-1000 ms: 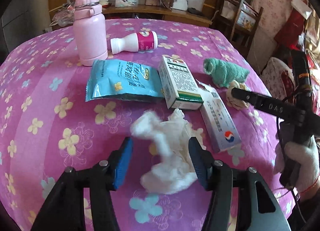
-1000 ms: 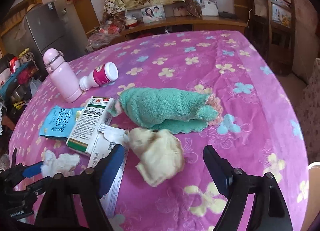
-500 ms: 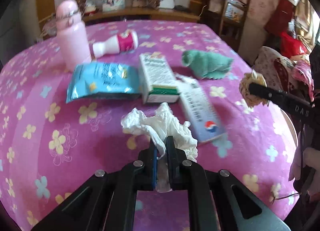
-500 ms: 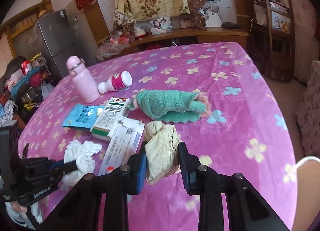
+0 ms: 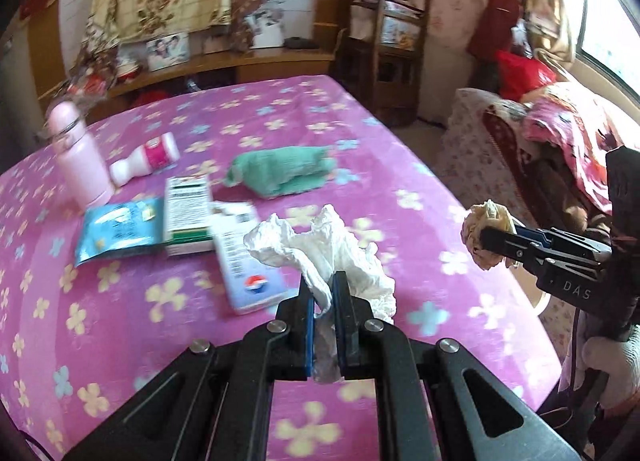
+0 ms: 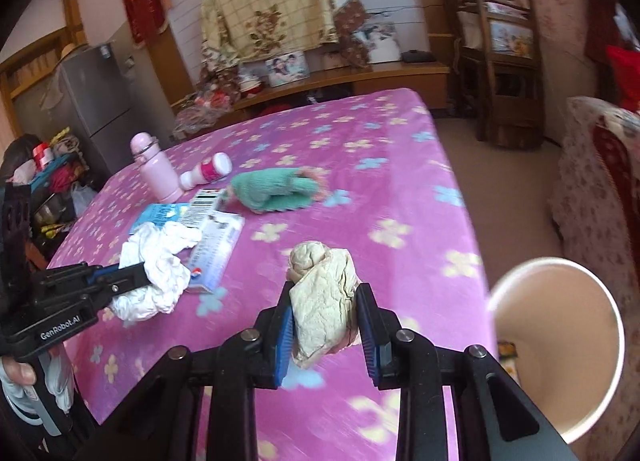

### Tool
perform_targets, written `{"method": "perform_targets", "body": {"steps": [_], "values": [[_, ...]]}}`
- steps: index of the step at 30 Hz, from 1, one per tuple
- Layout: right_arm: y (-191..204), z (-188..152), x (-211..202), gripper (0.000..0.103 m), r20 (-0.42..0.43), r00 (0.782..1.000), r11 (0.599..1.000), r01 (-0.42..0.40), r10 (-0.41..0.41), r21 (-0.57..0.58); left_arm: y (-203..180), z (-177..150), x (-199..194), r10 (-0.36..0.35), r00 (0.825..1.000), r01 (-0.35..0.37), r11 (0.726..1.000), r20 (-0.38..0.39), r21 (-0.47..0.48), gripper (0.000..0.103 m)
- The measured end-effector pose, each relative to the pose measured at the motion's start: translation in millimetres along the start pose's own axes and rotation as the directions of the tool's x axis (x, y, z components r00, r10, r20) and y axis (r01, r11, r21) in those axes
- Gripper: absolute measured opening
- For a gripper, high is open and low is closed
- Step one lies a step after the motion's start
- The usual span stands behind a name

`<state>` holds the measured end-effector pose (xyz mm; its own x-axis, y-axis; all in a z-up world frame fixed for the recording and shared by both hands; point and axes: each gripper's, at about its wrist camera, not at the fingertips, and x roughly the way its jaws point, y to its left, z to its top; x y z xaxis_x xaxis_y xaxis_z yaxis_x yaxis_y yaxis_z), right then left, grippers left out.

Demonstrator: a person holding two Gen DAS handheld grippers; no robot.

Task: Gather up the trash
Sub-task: 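Carry the tissue and crumpled paper with both grippers over the bucket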

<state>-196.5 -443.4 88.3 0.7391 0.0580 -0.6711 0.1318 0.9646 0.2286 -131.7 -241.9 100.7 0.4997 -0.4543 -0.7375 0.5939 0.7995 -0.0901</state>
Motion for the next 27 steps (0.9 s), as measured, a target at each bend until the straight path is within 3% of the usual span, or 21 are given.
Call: {"method": "perform_targets", "body": {"steps": [15, 27], "values": [[-111, -40, -59, 0.031, -0.007, 0.988, 0.976, 0.154, -0.155, 0.152, -128, 12, 31, -0.104, 0.994, 0.107, 0.983, -0.034, 0.148, 0.009], [-179, -63, -61, 0.034, -0.059, 0.973, 0.936, 0.232, -0.224, 0.265, -196, 27, 71, -0.199, 0.976, 0.212, 0.962, -0.091, 0.174, 0.009]]}}
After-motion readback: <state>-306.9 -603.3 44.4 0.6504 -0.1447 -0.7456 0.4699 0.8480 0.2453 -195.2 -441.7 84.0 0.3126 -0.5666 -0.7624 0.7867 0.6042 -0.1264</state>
